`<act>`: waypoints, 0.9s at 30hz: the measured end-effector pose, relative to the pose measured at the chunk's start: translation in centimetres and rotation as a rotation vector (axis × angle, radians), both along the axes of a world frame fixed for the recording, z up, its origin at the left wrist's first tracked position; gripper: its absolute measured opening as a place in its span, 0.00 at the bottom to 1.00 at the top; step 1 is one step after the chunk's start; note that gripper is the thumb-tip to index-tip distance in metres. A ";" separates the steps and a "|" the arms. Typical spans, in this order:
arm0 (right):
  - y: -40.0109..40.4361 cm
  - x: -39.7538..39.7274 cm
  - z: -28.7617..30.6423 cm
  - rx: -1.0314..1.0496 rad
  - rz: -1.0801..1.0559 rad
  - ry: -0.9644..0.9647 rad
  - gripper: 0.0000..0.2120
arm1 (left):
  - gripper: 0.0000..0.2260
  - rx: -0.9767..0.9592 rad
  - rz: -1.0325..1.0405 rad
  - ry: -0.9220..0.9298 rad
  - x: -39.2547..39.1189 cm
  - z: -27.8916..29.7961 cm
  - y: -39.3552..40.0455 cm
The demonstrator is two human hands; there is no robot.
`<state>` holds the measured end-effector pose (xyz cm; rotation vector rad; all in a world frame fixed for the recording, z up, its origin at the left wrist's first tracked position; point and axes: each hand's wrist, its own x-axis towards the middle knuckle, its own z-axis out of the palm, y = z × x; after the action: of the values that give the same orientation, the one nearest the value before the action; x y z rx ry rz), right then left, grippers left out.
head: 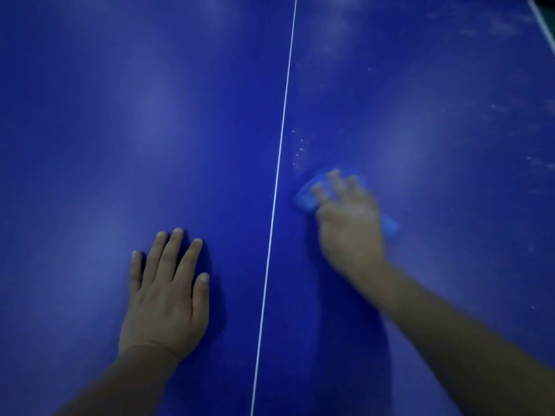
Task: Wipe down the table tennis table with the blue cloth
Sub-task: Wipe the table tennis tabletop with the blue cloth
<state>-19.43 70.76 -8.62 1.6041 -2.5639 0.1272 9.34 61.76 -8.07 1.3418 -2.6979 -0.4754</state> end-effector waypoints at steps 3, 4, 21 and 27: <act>1.5 1.5 -0.3 0.064 0.315 -0.059 0.22 | 0.28 -0.005 -0.009 -0.023 -0.1 0.1 0.0; 1.5 -1.3 -0.1 0.055 0.263 0.004 0.22 | 0.28 -0.005 -0.009 -0.025 -0.1 0.1 -0.1; 2.2 -11.9 1.7 0.038 -0.306 0.030 0.24 | 0.28 -0.006 -0.027 -0.066 -0.1 -0.1 -0.2; 2.4 -1.7 0.0 0.039 0.375 -0.041 0.21 | 0.27 -0.005 -0.036 -0.076 -0.1 0.0 -0.4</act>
<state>-21.10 73.20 -8.63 2.1007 -2.2746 0.1432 9.28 61.35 -8.12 1.3388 -2.7869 -0.4294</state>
